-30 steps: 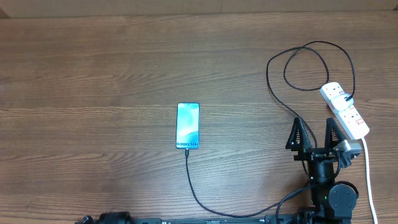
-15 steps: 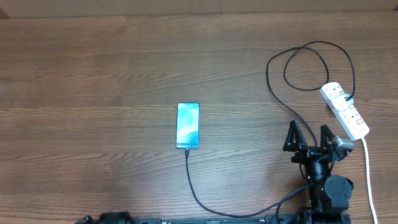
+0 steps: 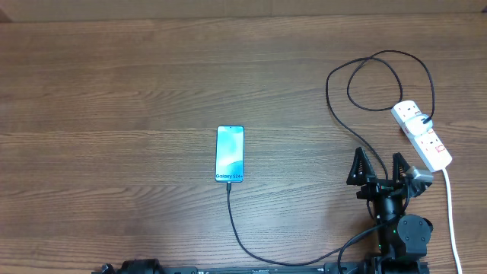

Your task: Plug charger to phone and switch on socket

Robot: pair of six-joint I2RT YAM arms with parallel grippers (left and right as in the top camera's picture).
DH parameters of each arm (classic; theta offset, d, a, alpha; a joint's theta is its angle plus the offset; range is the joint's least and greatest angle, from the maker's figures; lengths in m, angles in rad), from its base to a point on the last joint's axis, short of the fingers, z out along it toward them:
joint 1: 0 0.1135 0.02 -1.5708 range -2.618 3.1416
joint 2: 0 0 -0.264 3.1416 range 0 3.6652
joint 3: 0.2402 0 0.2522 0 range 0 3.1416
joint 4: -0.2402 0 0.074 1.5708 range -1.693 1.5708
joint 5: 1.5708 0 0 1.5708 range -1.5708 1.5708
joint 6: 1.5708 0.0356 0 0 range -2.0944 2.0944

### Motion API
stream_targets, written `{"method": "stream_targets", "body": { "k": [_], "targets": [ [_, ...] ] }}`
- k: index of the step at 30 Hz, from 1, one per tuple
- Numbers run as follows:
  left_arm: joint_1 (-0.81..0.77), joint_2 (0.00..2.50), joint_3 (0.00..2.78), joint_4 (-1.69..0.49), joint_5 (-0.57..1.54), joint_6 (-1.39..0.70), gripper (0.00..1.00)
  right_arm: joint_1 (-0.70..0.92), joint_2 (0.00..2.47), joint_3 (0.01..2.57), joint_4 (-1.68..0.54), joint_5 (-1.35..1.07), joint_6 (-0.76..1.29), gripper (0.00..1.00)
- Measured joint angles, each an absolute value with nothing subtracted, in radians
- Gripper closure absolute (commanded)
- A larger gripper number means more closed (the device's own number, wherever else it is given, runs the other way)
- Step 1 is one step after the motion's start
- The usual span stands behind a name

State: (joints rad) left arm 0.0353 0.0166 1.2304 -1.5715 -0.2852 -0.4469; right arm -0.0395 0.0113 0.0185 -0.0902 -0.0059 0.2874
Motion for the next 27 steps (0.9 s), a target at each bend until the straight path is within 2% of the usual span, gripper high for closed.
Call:
{"method": "stream_targets", "body": {
  "k": [13, 17, 20, 27],
  "targets": [
    [0.036, 0.017, 1.227, -1.518, -0.298, -0.451, 0.00, -0.039, 0.011, 0.019, -0.089, -0.006, 0.287, 0.00],
    [0.036, 0.009, 1.112, -1.298, -0.280, -0.448, 0.00, -0.039, 0.011, 0.019, -0.091, -0.006, 0.287, 0.00],
    [0.036, 0.009, 0.904, -1.147, -0.270, -0.424, 0.00, -0.039, 0.011, 0.019, -0.090, -0.002, 0.287, 0.00],
    [0.036, 0.012, 0.465, -0.569, -0.136, -0.302, 0.00, -0.039, 0.011, 0.019, -0.090, 0.001, 0.287, 0.00]
  ]
}}
